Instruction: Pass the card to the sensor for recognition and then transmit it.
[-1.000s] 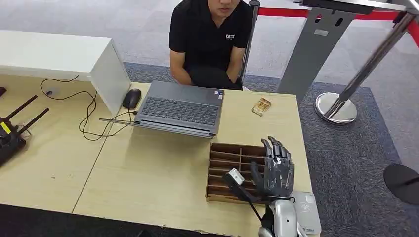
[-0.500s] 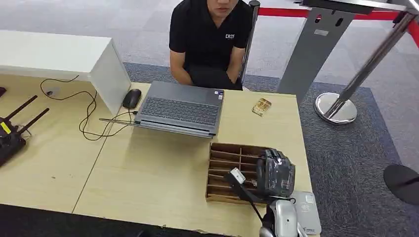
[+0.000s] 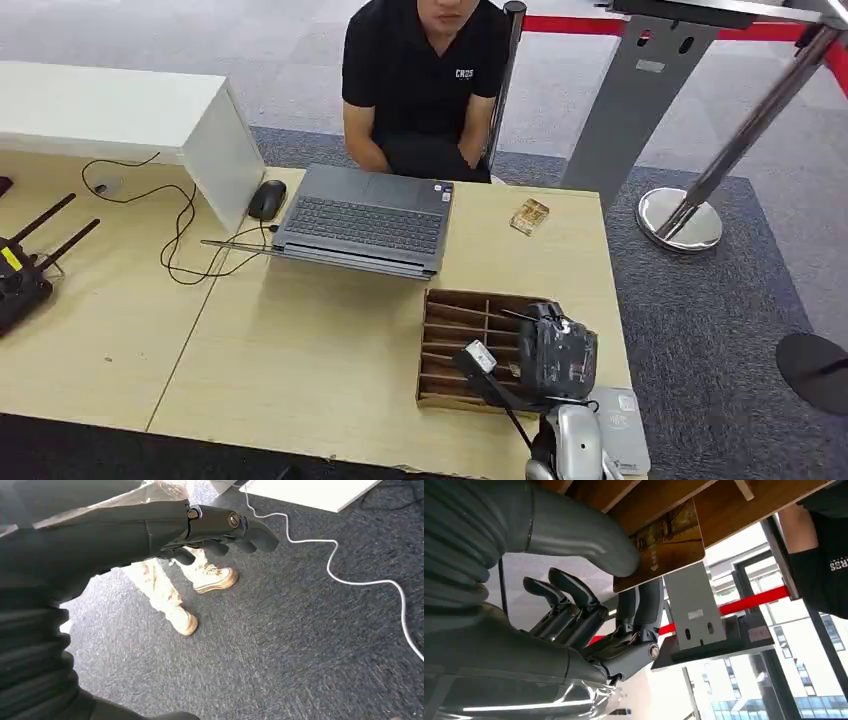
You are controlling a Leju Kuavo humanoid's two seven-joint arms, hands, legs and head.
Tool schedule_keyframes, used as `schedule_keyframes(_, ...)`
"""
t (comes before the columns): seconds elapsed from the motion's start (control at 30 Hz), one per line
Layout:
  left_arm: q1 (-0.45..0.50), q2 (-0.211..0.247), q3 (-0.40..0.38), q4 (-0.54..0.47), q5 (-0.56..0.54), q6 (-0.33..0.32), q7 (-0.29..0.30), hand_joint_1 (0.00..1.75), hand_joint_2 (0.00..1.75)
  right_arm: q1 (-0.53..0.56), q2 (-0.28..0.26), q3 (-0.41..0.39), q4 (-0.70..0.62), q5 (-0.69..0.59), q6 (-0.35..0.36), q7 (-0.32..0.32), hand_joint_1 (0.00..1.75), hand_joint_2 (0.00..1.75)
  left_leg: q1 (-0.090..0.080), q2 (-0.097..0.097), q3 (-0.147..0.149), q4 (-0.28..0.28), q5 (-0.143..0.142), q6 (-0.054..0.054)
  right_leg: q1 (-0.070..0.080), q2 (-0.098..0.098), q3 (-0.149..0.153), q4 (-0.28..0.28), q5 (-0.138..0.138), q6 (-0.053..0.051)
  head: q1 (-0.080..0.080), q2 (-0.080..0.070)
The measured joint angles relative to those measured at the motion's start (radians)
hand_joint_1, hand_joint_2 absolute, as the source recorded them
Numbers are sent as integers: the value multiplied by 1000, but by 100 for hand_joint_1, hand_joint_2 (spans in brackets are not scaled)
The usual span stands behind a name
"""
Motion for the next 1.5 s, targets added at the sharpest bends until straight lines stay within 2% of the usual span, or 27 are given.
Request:
schedule_keyframes(0.2,2,0,7,0,-3,0,0,0,175,7,-2,-8,-37,24,-1,3,175,175,0,0,0,0,0,0,0,0,0,0,0,0,0,0)
schedule_keyframes(0.63,4,0,33,0,-10,0,4,0,175,38,-54,-7,-179,70,-1,124,175,175,0,0,0,0,0,0,0,0,0,0,0,0,0,0)
schedule_keyframes(0.73,4,0,40,0,-13,0,6,0,175,46,-66,-6,-208,72,-1,136,175,175,0,0,0,0,0,0,0,0,0,0,0,0,0,0)
schedule_keyframes(1.27,4,0,48,0,-18,0,9,0,175,54,-82,-5,-243,68,-1,129,175,175,0,0,0,0,0,0,0,0,0,0,0,0,0,0)
schedule_keyframes(1.5,3,0,47,1,-15,0,9,0,175,48,-68,-2,-236,47,0,67,175,175,0,0,0,0,0,0,0,0,0,0,0,0,0,0)
